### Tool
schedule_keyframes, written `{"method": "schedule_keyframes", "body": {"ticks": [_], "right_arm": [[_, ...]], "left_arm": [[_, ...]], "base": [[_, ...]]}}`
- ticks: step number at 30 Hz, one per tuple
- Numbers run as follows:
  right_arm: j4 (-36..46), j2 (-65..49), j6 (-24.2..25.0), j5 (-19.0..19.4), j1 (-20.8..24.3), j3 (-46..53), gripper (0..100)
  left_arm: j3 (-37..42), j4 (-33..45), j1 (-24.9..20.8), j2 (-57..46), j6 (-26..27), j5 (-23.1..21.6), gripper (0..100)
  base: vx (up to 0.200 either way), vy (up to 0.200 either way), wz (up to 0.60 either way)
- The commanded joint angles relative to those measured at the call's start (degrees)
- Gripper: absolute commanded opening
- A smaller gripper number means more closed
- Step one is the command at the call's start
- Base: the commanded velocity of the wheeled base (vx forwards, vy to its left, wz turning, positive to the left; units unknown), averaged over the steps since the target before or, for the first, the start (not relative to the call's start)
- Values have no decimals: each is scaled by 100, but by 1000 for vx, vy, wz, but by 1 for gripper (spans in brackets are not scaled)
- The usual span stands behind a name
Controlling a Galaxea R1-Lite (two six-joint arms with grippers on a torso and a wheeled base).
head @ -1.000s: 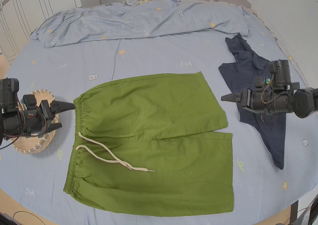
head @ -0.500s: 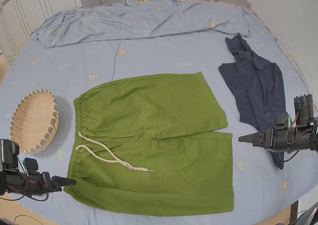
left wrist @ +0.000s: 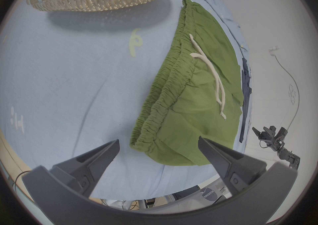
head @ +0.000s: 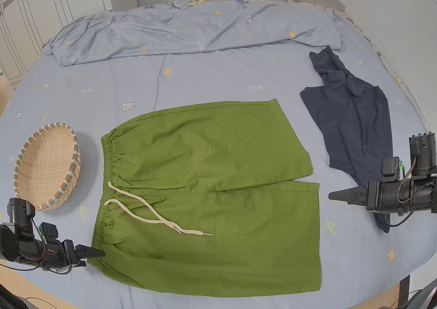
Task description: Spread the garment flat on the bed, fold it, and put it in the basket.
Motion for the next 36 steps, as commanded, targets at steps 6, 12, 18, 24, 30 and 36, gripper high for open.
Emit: {"method": "schedule_keyframes", "body": {"ticks": [6, 12, 18, 24, 30, 36], "right_arm": [[-1, -8, -1, 3, 8, 14, 100], [-1, -8, -1, 3, -10, 14, 100], [-1, -8, -1, 3, -19, 23, 100], [16, -8, -1, 3, -1, 207, 100], [7, 45, -27, 29, 219, 814, 100], [-98, 203, -379, 864, 403, 1578, 100]], "left_arm": [[-65, -418, -408, 568, -375, -23, 100], [-38, -603, -646, 568, -674, -32, 0], [-29, -612, -558, 550, -665, -23, 0], [261, -621, -347, 278, -604, 12, 0], [454, -621, -74, 155, -199, -41, 0], [480, -621, -118, 163, -6, -32, 0]], "base": [[0, 0, 0], [0, 0, 0], [0, 0, 0], [0, 0, 0], [0, 0, 0], [0, 0, 0]]}}
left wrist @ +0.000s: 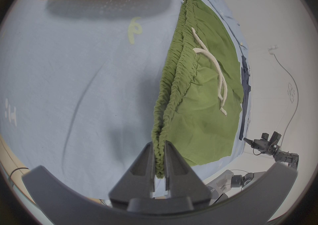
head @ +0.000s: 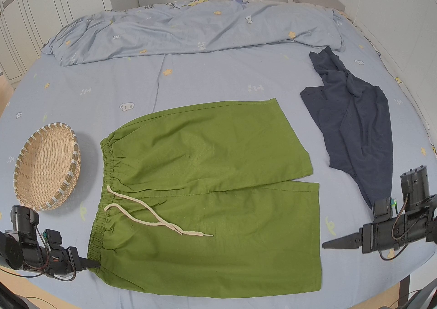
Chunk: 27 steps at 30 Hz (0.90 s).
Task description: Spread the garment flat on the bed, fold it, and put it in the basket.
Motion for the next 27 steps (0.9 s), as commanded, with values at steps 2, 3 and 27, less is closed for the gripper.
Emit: {"method": "schedule_keyframes", "body": {"ticks": [2, 3, 27], "right_arm": [[-97, 328, -254, 594, 145, 476, 100], [-106, 521, -377, 726, 189, 547, 100], [-1337, 2094, -922, 752, 584, 995, 100]], "left_arm": [[27, -1, -17, -32, 56, 8, 0], [18, -1, -17, -23, 56, 8, 0], [9, -28, -52, -5, 65, 8, 0]], "base": [[0, 0, 0], [0, 0, 0], [0, 0, 0]]}}
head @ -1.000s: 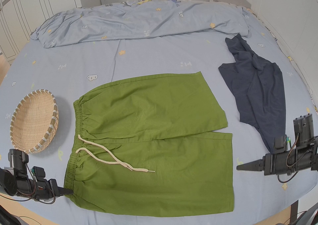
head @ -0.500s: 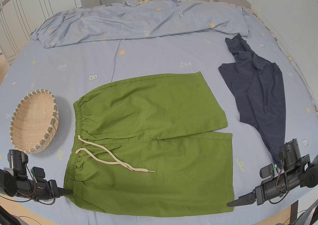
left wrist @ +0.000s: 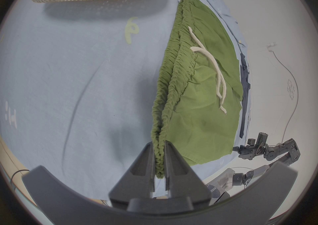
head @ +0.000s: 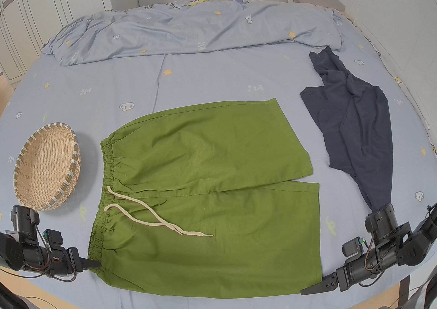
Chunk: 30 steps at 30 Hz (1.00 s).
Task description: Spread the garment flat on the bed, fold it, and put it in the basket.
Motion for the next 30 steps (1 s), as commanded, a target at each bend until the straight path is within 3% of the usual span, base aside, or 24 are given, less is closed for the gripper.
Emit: {"method": "schedule_keyframes", "body": {"ticks": [1, 4, 12, 22, 26, 27, 30], "right_arm": [[4, 204, -5, 22, 42, -1, 100], [13, 213, 4, 31, 60, -28, 100], [4, 221, 21, 576, 86, -98, 100], [48, 265, 30, 515, 69, -89, 100], [57, 292, 83, 216, 42, -89, 100], [57, 292, 100, 207, 42, -98, 0], [39, 292, 171, 189, 60, -98, 0]], "left_arm": [[-11, -3, 8, 19, -3, 0, 0], [-11, -3, 8, 19, -3, 0, 0], [-2, -3, 8, 10, -3, 0, 0], [16, -3, 8, -16, -3, 0, 0], [16, 6, 17, -16, -3, 9, 0], [16, 6, 17, -16, -3, 9, 0], [25, 6, 17, -16, -3, 9, 0]], "base": [[0, 0, 0], [0, 0, 0], [0, 0, 0], [0, 0, 0], [0, 0, 0], [0, 0, 0], [0, 0, 0]]}}
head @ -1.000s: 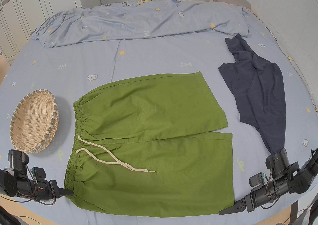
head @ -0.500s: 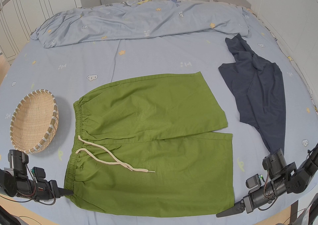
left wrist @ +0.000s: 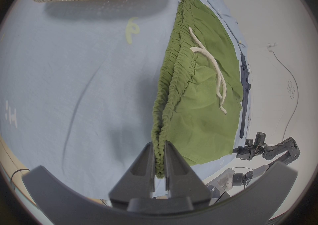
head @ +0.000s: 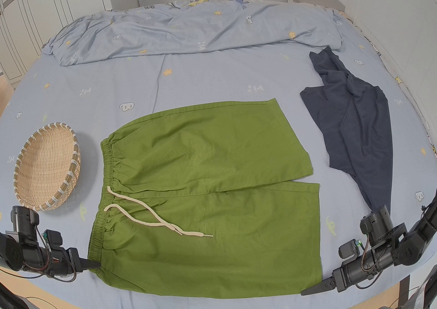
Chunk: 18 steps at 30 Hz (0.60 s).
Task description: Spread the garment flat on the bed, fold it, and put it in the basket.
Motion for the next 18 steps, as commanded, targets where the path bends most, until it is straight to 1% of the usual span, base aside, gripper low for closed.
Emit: {"method": "schedule_keyframes", "body": {"ticks": [1, 8, 11, 13, 18], "right_arm": [[-14, 30, 12, 0, -1, -10, 0], [-23, 39, 3, -8, -19, 42, 0], [12, 21, -5, -26, -45, 192, 0], [-50, -23, -23, -26, -142, 368, 0], [3, -58, -32, -26, -247, 394, 0]], "left_arm": [[6, -1, 3, 0, -10, 1, 0], [15, -1, 11, 9, -10, 1, 0], [15, -1, 91, 35, -10, 1, 0], [15, -9, 152, 53, -1, 10, 0], [24, -1, 310, 44, -1, -25, 0]], "base": [[0, 0, 0], [0, 0, 0], [0, 0, 0], [0, 0, 0], [0, 0, 0]]}}
